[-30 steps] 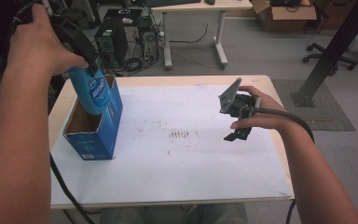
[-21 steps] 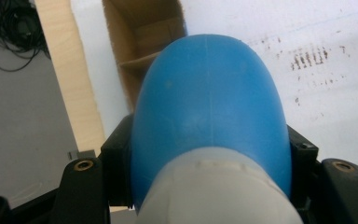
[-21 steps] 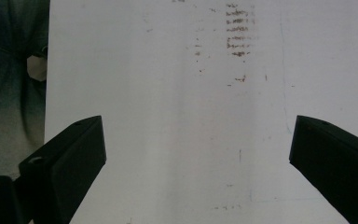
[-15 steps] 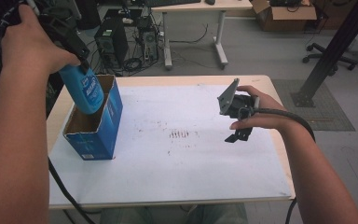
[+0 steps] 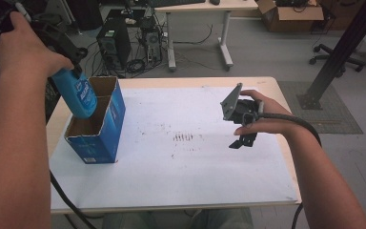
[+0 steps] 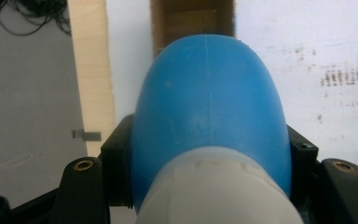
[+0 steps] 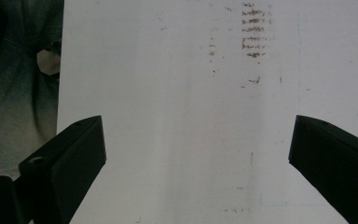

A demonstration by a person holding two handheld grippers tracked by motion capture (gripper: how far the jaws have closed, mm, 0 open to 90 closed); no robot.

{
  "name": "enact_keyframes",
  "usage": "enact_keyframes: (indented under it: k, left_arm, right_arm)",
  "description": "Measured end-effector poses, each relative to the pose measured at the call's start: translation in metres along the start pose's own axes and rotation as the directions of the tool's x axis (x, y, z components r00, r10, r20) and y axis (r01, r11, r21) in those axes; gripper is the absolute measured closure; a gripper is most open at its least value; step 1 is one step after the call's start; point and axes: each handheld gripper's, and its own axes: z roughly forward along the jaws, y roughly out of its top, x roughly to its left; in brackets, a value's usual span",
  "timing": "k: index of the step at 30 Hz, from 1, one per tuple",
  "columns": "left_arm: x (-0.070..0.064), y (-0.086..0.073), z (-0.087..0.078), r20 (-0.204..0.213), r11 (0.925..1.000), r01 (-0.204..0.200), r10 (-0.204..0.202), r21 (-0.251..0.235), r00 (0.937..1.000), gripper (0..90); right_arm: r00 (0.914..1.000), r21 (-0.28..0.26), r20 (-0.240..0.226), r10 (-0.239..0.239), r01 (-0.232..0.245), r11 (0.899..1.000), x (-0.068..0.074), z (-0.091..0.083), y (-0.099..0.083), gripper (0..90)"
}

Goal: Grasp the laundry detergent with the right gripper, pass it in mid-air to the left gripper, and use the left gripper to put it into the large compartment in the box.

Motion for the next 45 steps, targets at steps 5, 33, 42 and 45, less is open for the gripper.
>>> enact_keyframes:
  k: [5, 33, 42, 45]
  left_arm:
    - [0.009, 0.000, 0.010, 0.014, 0.9998, 0.019, -0.019, 0.007, 0.9997, 38.1]
    - [-0.003, -0.010, 0.050, -0.002, 0.9998, -0.011, 0.011, 0.015, 0.9999, 38.0]
    - [-0.009, -0.015, 0.073, 0.005, 0.9991, -0.029, 0.029, 0.032, 0.9996, 38.0]
    - [-0.011, -0.016, 0.079, -0.007, 0.9989, -0.031, 0.031, 0.035, 0.9995, 38.0]
  right_arm:
    - [1.0000, 0.004, -0.004, 0.002, -0.002, 1.000, 0.001, 0.000, 0.000, 3.6]
    - [0.9997, 0.045, -0.026, -0.004, 0.005, 0.999, -0.002, 0.000, 0.009, 3.6]
    - [0.9997, 0.043, -0.020, -0.011, 0.012, 0.999, 0.001, -0.002, 0.011, 3.5]
    - [0.9997, 0.044, -0.018, -0.015, 0.016, 0.999, 0.002, -0.004, 0.013, 3.5]
